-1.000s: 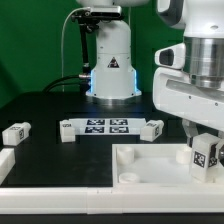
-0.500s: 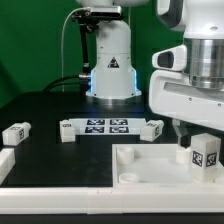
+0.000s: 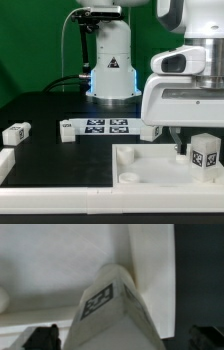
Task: Assemble one leg
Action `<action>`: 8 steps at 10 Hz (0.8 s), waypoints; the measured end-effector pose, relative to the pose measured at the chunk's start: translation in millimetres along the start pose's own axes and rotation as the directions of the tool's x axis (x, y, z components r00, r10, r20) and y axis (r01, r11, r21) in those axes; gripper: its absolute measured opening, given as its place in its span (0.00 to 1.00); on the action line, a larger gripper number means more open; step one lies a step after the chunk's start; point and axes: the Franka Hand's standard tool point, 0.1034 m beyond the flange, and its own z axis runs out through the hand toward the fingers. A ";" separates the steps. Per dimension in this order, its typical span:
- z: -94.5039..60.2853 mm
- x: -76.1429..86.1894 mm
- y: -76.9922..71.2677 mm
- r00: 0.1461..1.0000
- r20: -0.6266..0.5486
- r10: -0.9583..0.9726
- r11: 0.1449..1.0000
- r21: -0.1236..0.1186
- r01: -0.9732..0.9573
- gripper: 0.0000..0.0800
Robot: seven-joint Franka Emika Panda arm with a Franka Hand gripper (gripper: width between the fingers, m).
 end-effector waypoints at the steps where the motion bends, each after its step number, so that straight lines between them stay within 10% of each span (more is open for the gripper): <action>1: 0.0 -0.1 0.0 0.995 0.001 -0.102 0.995 -0.001 0.102 0.81; 8: 0.4 0.4 3.1 0.859 0.009 -0.512 0.858 -0.022 0.513 0.79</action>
Offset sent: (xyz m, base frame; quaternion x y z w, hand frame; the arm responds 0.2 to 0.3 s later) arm -0.0067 0.0040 0.0031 -0.0040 0.0020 -0.1545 0.9880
